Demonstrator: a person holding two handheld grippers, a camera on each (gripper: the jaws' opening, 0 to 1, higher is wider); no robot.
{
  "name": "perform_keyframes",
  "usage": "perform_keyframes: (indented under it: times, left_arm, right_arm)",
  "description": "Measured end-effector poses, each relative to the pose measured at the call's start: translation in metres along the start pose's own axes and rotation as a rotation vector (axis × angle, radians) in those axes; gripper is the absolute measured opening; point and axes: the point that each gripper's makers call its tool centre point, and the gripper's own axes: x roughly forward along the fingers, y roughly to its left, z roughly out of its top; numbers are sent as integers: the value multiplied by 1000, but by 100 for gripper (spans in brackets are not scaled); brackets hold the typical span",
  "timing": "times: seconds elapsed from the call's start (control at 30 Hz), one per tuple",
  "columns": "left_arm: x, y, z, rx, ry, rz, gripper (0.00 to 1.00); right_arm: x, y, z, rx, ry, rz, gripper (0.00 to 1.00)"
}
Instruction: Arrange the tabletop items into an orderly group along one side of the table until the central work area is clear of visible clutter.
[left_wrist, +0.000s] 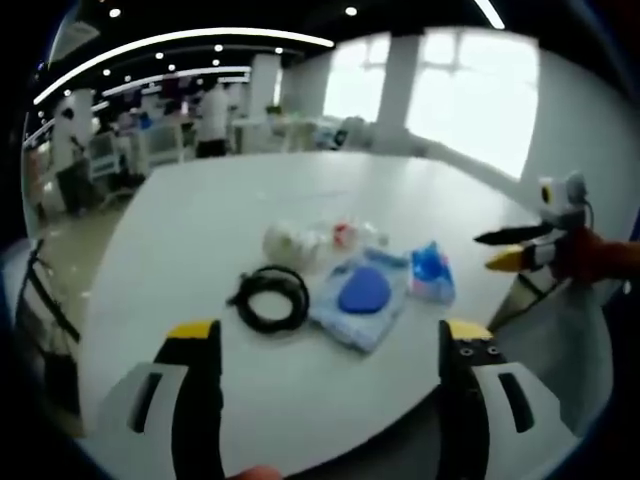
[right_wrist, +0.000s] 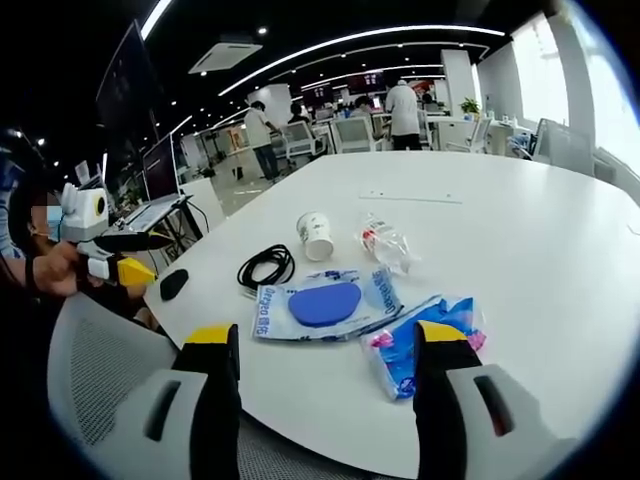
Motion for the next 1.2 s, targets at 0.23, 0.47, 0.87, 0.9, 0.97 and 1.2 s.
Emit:
perform_keyframes:
  times: [0.23,0.47,0.87,0.9,0.97,1.2]
  left_arm:
    - [21,-16,14,67,3,-52,86]
    - [47,-32,32,149,7,-104,85]
    - [76,-45,33,238,53,-162,85]
    - [78,-44,33,240,55,-164,85]
    - [81,-45,34,244,57,-169,85]
    - [96,-46,39,306,67,-190,81]
  right_arm:
    - [-1,-1,2,1,-8,-2,70]
    - [-1,0,3,4,-14,-1,70]
    - [-1,-1,4,8,-18,-5,69]
    - [-1,-1,4,9,-17,-7,69]
    - [-1,-2,4,16,-17,-6,69]
    - [-1,0,4,12,-20,-2,69]
